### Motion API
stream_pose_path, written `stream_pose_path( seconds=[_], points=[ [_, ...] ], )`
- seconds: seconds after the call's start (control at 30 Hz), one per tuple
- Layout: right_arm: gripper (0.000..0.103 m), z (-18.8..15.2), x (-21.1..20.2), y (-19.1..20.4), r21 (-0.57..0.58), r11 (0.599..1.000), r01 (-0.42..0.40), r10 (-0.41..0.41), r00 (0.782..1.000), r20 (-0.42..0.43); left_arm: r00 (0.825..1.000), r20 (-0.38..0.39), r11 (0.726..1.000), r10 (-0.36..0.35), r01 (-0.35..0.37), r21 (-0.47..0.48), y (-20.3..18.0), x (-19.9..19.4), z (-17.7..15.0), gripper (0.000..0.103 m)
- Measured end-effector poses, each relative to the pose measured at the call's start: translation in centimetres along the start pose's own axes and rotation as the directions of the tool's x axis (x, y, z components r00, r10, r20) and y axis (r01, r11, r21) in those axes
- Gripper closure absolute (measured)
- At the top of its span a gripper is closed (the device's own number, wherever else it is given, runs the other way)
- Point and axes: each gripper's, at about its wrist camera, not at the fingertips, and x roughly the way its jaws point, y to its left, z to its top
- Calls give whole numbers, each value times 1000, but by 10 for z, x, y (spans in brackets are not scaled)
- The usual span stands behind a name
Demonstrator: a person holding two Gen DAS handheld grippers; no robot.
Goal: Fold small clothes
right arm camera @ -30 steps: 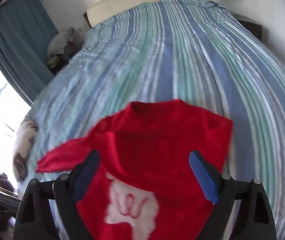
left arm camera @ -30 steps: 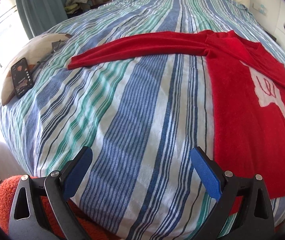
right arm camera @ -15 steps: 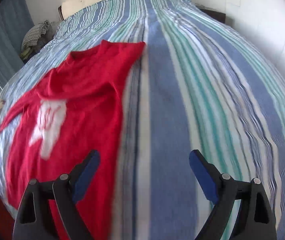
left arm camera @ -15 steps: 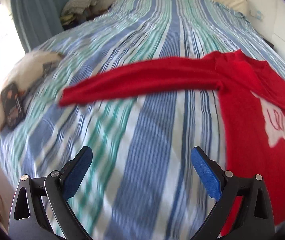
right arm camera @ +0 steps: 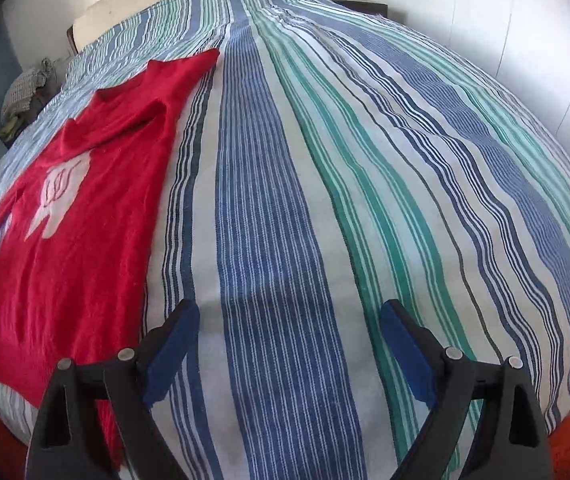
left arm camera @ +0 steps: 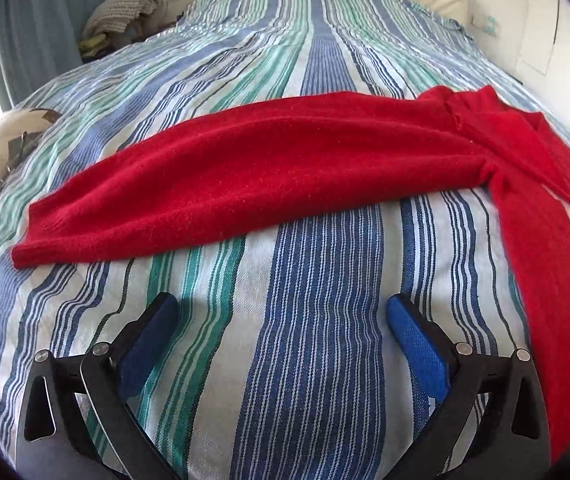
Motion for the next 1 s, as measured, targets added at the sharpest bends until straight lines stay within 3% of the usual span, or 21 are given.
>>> stream_pose_path(
  seconds=[0.37,0.73,1.0],
  points=[
    [12,-7,-6,18,38,997,66,-63,996,-61,1000,-3,1000,11,-11,6,-1,0,0,0],
    [12,-10,-8,-4,291,937,191,-155,978,-142,1000,-2,1000,17,-17,11,-1,0,0,0],
    [12,-5,-3,-1,291,924,250,-204,962,-180,1000,-2,1000,19,-19,13,-3,0,0,0]
  ],
)
